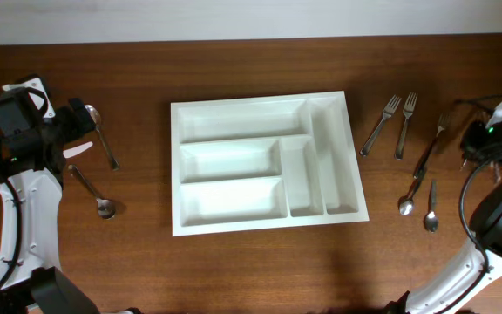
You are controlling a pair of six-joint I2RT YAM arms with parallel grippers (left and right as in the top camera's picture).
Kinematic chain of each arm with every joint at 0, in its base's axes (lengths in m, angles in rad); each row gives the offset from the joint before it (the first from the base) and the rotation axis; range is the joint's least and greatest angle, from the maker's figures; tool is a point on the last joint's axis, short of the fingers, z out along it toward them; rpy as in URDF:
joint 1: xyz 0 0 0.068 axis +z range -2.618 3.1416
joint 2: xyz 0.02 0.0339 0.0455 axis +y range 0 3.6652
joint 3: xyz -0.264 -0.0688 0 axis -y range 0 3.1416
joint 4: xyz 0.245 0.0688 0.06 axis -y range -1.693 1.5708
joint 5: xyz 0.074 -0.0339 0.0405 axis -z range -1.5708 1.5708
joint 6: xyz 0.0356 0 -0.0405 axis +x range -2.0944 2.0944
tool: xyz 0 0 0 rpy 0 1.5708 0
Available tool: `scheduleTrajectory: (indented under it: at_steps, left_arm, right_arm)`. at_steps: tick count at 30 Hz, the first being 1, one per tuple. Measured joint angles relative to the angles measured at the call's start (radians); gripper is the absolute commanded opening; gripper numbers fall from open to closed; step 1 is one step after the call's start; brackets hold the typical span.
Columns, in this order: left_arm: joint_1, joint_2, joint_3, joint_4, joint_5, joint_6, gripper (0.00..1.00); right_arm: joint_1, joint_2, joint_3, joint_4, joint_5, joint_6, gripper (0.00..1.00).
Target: Pack container
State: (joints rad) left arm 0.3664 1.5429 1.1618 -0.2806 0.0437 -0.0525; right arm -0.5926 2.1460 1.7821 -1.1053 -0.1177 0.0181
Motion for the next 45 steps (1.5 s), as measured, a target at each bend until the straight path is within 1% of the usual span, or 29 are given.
scheduleTrajectory:
  at_steps: [3, 6, 8, 14, 17, 45]
  left_arm:
    - [0.000, 0.000, 0.000, 0.000, 0.000, 0.000, 0.99]
    - [0.000, 0.000, 0.000, -0.001, 0.000, 0.000, 0.99]
    - [0.000, 0.000, 0.000, 0.000, 0.000, 0.000, 0.99]
    - [0.000, 0.000, 0.000, 0.000, 0.000, 0.000, 0.99]
    - [0.000, 0.000, 0.000, 0.000, 0.000, 0.000, 0.99]
    - [0.000, 0.000, 0.000, 0.000, 0.000, 0.000, 0.99]
  right_arm:
    - [0.023, -0.023, 0.083, -0.065, -0.029, -0.005, 0.04]
    - [0.087, -0.064, 0.138, -0.114, -0.045, -0.031, 0.04]
    - [0.203, -0.119, 0.168, -0.116, -0.053, -0.071, 0.04]
    - [0.417, -0.154, 0.178, -0.114, 0.000, -0.105, 0.04]
    - [0.473, -0.153, 0.178, -0.109, 0.023, -0.111, 0.04]
    - [0.488, -0.153, 0.178, -0.118, 0.068, -0.112, 0.04]
